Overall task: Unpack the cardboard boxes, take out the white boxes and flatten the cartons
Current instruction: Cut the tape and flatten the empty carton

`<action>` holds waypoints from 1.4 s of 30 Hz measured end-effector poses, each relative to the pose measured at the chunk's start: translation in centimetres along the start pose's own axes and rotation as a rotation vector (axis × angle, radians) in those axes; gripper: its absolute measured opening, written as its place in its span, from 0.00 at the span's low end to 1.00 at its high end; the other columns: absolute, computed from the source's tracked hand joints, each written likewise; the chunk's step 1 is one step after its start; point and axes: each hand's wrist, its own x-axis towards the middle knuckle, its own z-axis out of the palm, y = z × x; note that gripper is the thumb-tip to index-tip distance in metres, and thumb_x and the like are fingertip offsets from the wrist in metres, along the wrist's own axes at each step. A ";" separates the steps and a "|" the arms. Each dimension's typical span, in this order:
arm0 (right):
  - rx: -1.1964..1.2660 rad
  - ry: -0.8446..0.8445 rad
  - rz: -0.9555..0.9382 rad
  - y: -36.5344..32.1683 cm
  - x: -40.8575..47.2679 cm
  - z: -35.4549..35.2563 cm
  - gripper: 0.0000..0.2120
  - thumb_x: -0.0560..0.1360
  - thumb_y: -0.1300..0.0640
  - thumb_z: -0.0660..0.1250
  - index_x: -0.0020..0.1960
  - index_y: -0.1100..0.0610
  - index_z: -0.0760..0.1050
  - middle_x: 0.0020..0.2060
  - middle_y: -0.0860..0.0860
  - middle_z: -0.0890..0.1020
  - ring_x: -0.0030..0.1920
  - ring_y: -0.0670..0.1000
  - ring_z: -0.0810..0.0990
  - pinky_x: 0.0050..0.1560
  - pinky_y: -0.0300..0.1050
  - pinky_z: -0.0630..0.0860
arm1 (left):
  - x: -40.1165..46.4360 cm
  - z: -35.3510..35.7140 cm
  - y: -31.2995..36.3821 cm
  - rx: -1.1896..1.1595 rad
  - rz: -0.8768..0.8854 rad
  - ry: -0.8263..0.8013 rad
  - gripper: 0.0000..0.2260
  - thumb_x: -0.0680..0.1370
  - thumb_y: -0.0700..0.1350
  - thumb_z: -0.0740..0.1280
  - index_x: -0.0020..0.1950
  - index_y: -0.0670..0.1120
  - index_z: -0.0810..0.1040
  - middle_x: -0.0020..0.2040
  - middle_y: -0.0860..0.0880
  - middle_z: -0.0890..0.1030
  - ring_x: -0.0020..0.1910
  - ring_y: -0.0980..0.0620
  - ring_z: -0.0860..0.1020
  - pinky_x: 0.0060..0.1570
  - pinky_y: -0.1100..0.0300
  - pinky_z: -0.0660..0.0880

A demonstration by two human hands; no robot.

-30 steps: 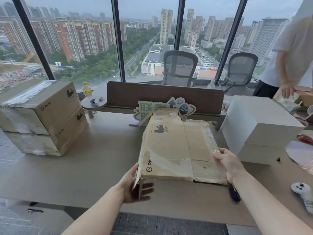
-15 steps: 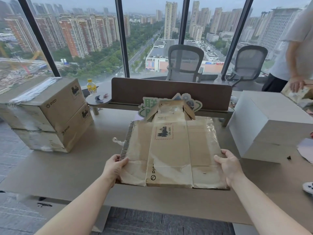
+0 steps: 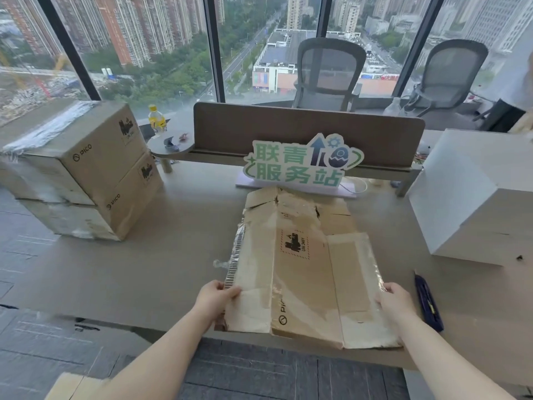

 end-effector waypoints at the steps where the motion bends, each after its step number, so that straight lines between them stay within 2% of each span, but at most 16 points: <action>1: -0.022 0.013 0.008 0.2 0.3 -0.3 0.07 0.76 0.66 0.63 0.52 0.60 0.76 0.44 0.57 0.80 0.42 0.57 0.76 0.39 0.48 0.71 | 0.1 0.3 0.3 0.026 0.017 -0.014 0.11 0.75 0.48 0.73 0.49 0.42 0.78 0.45 0.45 0.83 0.44 0.46 0.81 0.37 0.58 0.75; 3: -0.074 0.024 0.028 0.3 0.7 -0.9 0.06 0.77 0.64 0.63 0.52 0.58 0.76 0.43 0.55 0.79 0.43 0.58 0.77 0.40 0.49 0.72 | 0.7 0.9 0.7 0.070 0.029 -0.028 0.10 0.74 0.47 0.72 0.48 0.41 0.78 0.44 0.46 0.82 0.42 0.47 0.81 0.36 0.58 0.74; 8: -0.151 0.015 0.032 -0.3 1.4 -0.4 0.07 0.77 0.64 0.63 0.54 0.60 0.75 0.43 0.56 0.79 0.42 0.57 0.76 0.39 0.47 0.70 | 2.7 1.3 0.8 0.225 0.020 -0.038 0.08 0.70 0.42 0.71 0.46 0.42 0.77 0.39 0.46 0.80 0.33 0.49 0.75 0.28 0.61 0.68; 12: -0.197 0.037 0.050 -0.6 1.3 0.4 0.07 0.77 0.65 0.62 0.54 0.61 0.75 0.41 0.55 0.78 0.37 0.54 0.74 0.32 0.44 0.66 | 4.2 1.3 0.0 0.282 -0.044 -0.066 0.07 0.70 0.40 0.70 0.44 0.44 0.73 0.37 0.45 0.79 0.30 0.47 0.74 0.27 0.61 0.68; 14: -0.269 0.032 0.048 -0.4 1.1 0.6 0.08 0.77 0.64 0.62 0.55 0.60 0.74 0.40 0.53 0.78 0.36 0.53 0.74 0.31 0.43 0.65 | 4.6 1.4 -0.3 0.348 -0.084 -0.106 0.11 0.70 0.40 0.68 0.52 0.42 0.73 0.41 0.43 0.80 0.32 0.47 0.76 0.27 0.60 0.71; 17: -0.378 0.037 0.057 0.0 1.1 1.1 0.13 0.78 0.63 0.59 0.62 0.56 0.71 0.43 0.53 0.79 0.36 0.53 0.76 0.29 0.43 0.65 | 5.7 1.9 -0.2 0.491 -0.067 -0.137 0.28 0.72 0.43 0.66 0.71 0.44 0.63 0.56 0.42 0.78 0.44 0.46 0.79 0.34 0.59 0.75; 19: -0.374 0.064 0.072 0.2 1.6 1.8 0.23 0.78 0.64 0.57 0.72 0.53 0.64 0.55 0.56 0.79 0.44 0.57 0.79 0.35 0.45 0.72 | 6.2 2.5 0.5 0.545 -0.014 -0.106 0.32 0.73 0.46 0.66 0.75 0.45 0.59 0.64 0.43 0.75 0.53 0.44 0.78 0.45 0.55 0.76; 21: -0.412 0.090 0.031 0.2 2.5 2.7 0.29 0.78 0.63 0.59 0.77 0.52 0.57 0.66 0.58 0.73 0.59 0.61 0.76 0.53 0.53 0.77 | 6.8 3.5 1.5 0.606 0.047 -0.069 0.31 0.74 0.48 0.65 0.76 0.48 0.59 0.68 0.42 0.69 0.63 0.41 0.73 0.56 0.49 0.74; 23: -0.491 0.095 -0.062 -0.5 3.8 3.7 0.31 0.77 0.60 0.62 0.78 0.52 0.56 0.70 0.58 0.68 0.68 0.62 0.69 0.66 0.58 0.70 | 7.6 4.7 3.0 0.698 0.127 -0.039 0.29 0.77 0.49 0.63 0.77 0.49 0.59 0.74 0.42 0.64 0.70 0.39 0.66 0.63 0.46 0.70; 25: -0.536 0.037 -0.174 -1.8 5.1 4.8 0.30 0.79 0.57 0.62 0.78 0.53 0.57 0.74 0.57 0.64 0.72 0.61 0.64 0.70 0.57 0.65 | 8.6 6.2 4.6 0.750 0.215 -0.042 0.27 0.79 0.48 0.60 0.78 0.50 0.58 0.77 0.44 0.59 0.75 0.39 0.58 0.66 0.44 0.67; 28: -0.672 -0.084 -0.319 -3.9 7.9 6.7 0.29 0.81 0.52 0.59 0.79 0.53 0.54 0.79 0.53 0.55 0.78 0.57 0.53 0.76 0.53 0.55 | 10.1 9.0 6.7 0.817 0.335 -0.053 0.26 0.80 0.48 0.58 0.78 0.51 0.58 0.78 0.47 0.59 0.76 0.40 0.59 0.68 0.44 0.65; 31: -0.790 -0.155 -0.452 -5.4 11.1 8.7 0.29 0.82 0.46 0.54 0.80 0.51 0.50 0.80 0.54 0.51 0.79 0.58 0.47 0.78 0.54 0.49 | 12.1 11.9 8.3 0.915 0.427 -0.049 0.26 0.82 0.53 0.55 0.79 0.54 0.54 0.81 0.47 0.50 0.79 0.42 0.50 0.75 0.43 0.55; 34: -0.876 -0.187 -0.546 -6.2 14.2 10.4 0.29 0.82 0.40 0.48 0.80 0.47 0.47 0.80 0.55 0.48 0.79 0.59 0.44 0.78 0.57 0.43 | 14.9 14.5 9.5 1.031 0.507 -0.062 0.27 0.83 0.58 0.49 0.80 0.57 0.45 0.80 0.50 0.38 0.79 0.45 0.39 0.77 0.42 0.43; 38: -0.971 -0.159 -0.662 -7.4 18.1 11.9 0.31 0.80 0.35 0.38 0.80 0.44 0.45 0.80 0.54 0.45 0.79 0.61 0.39 0.76 0.62 0.37 | 19.4 17.1 10.5 1.129 0.563 -0.021 0.27 0.82 0.61 0.43 0.80 0.57 0.40 0.79 0.50 0.33 0.77 0.45 0.33 0.77 0.42 0.39; 42: -0.968 -0.136 -0.661 -7.0 20.7 13.5 0.33 0.78 0.33 0.36 0.80 0.44 0.44 0.80 0.56 0.43 0.78 0.60 0.36 0.75 0.67 0.38 | 21.8 18.1 9.1 1.174 0.554 0.032 0.28 0.81 0.63 0.40 0.78 0.58 0.36 0.78 0.50 0.30 0.76 0.49 0.29 0.77 0.44 0.36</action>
